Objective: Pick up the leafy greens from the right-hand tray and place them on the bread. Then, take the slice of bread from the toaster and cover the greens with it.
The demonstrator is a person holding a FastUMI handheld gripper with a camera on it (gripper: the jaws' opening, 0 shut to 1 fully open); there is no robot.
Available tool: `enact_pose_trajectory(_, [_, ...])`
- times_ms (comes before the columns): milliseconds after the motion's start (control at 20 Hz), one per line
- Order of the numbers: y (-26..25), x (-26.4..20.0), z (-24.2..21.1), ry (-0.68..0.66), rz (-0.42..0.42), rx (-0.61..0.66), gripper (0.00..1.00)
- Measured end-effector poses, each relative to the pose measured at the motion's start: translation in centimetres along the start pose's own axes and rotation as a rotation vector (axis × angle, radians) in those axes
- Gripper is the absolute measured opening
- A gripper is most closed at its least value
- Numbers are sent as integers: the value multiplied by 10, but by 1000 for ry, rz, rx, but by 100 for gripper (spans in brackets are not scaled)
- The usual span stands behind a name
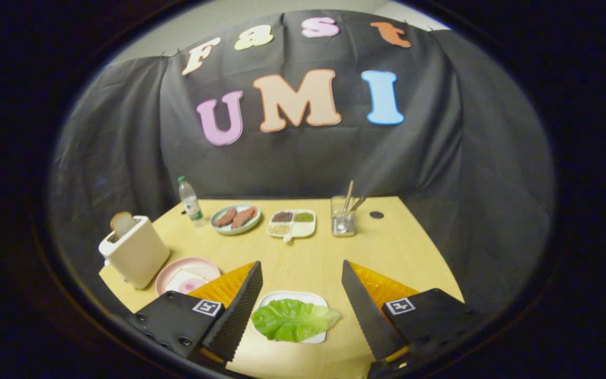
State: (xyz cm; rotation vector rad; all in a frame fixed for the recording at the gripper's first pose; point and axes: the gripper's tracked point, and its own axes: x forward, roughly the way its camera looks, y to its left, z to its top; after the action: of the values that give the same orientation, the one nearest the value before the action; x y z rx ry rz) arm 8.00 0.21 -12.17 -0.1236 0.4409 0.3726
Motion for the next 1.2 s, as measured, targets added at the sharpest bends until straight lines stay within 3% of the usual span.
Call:
enact_pose_trajectory(300, [-34, 24, -65, 255, 64, -49, 95])
enact_pose_trajectory(600, [-48, 56, -118, 495, 126, 1, 95])
enact_pose_trajectory(850, [-53, 72, -143, 614, 132, 45, 95])
enact_pose_trajectory(1200, [-44, 84, -157, 693, 160, 95, 57])
